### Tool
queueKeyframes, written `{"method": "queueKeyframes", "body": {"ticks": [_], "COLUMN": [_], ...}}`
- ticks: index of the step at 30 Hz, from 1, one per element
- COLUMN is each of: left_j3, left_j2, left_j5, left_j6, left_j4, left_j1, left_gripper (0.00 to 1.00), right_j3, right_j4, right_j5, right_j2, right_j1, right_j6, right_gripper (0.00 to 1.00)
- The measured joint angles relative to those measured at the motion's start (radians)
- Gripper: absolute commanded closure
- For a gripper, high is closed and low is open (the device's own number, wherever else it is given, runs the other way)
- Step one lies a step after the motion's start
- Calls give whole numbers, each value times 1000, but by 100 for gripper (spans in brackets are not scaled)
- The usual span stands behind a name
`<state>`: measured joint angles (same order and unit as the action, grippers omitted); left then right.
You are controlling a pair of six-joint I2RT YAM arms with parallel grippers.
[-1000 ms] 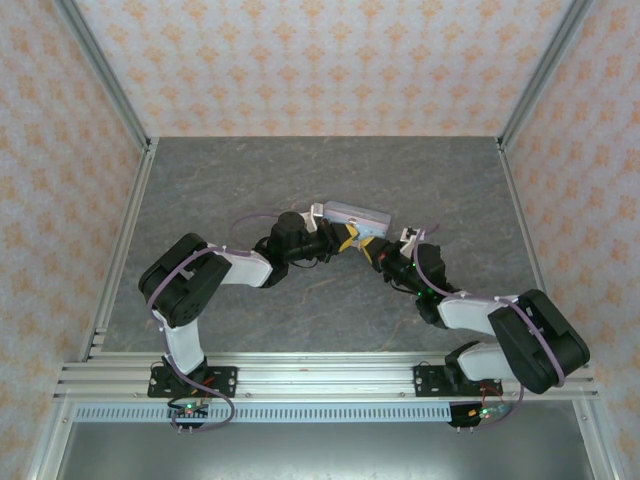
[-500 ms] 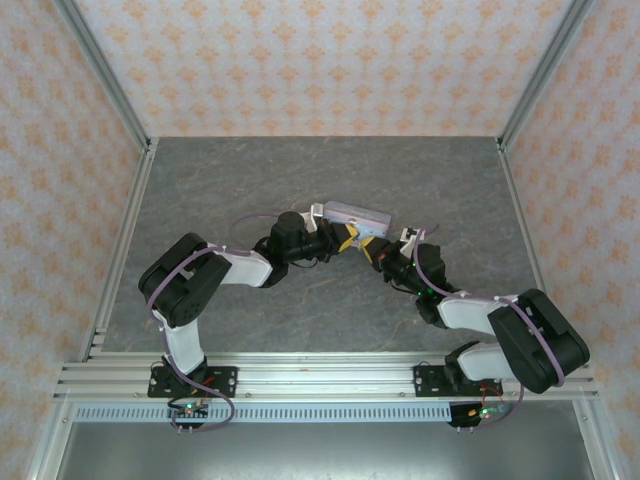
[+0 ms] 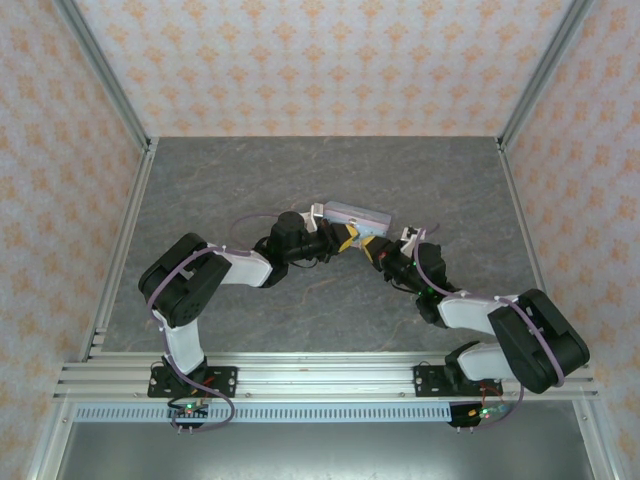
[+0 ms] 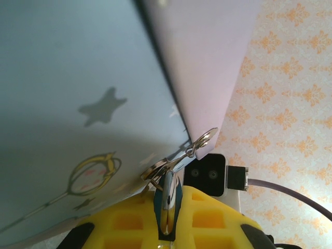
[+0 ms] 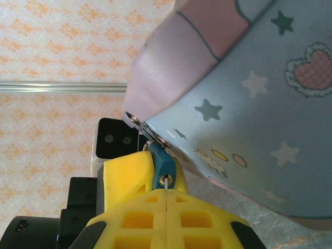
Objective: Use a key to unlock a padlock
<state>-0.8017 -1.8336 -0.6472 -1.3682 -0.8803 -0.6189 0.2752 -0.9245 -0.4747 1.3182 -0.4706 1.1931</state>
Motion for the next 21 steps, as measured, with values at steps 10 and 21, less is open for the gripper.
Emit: {"method": "queueKeyframes", "body": {"ticks": [10,21], "left_j3": [0,0], "left_j2": [0,-2], "left_j5": [0,-3], "left_j6": [0,-48], "left_j4": [0,-14], "left_j1": [0,5], "left_gripper": [100,100], "right_j3": [2,7], "right_j4": [3,-34], "right_j5": [-4,-24], "right_j2": [0,37], "right_j1": [2,15], "right_j6": [0,-5], "right_gripper": [100,100]}}
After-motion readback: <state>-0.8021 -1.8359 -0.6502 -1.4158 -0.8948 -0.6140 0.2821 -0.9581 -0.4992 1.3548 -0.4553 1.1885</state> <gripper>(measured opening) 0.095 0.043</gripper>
